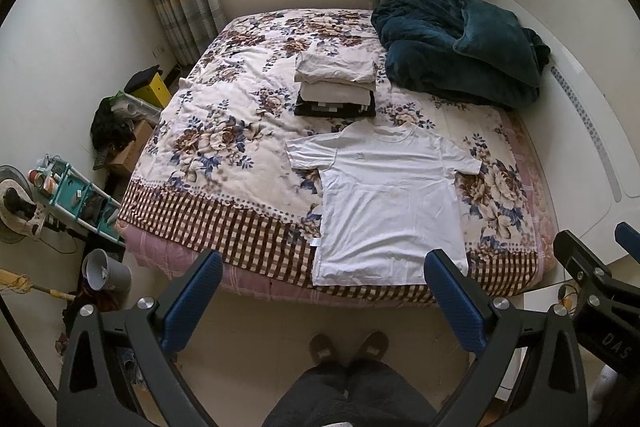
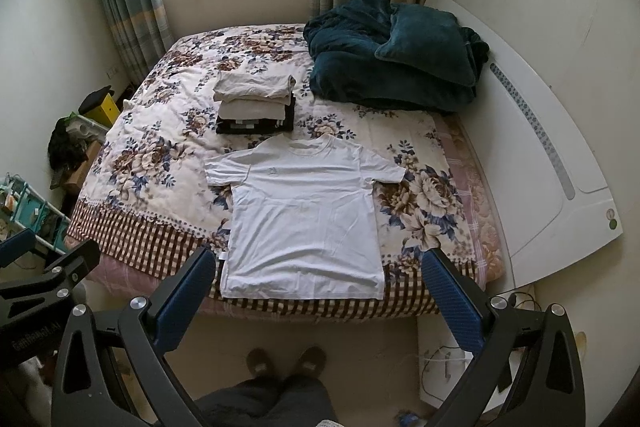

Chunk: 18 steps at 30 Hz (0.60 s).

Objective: Fold small clothes

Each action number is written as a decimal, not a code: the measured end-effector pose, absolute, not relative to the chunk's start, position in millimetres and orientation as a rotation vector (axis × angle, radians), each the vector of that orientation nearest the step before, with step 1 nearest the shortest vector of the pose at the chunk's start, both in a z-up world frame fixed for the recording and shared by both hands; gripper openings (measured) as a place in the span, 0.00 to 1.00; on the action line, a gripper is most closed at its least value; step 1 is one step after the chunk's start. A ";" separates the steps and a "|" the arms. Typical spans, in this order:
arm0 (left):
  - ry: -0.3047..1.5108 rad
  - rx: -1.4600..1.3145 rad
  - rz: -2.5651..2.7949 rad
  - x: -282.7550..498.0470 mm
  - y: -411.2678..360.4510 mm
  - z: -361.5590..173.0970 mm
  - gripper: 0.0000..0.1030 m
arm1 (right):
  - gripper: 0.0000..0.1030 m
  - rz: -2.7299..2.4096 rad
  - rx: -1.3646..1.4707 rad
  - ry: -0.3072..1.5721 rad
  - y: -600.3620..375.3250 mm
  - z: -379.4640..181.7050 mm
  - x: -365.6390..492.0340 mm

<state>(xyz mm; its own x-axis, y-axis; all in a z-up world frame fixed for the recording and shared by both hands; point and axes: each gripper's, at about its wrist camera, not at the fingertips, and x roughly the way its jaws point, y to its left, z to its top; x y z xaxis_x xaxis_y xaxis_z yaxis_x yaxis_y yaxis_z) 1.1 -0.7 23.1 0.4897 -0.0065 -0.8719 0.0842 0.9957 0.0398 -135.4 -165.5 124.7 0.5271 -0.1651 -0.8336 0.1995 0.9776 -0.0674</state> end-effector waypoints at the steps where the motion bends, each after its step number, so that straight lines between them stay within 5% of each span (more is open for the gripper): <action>1: 1.058 0.082 -0.055 1.1 -0.6 23.3 1.00 | 1.00 -0.217 0.039 0.992 -165.9 124.8 -135.8; 18: 1.057 0.084 -0.052 2.1 0.7 25.5 1.00 | 1.00 -0.220 0.042 0.988 -163.1 125.0 -135.3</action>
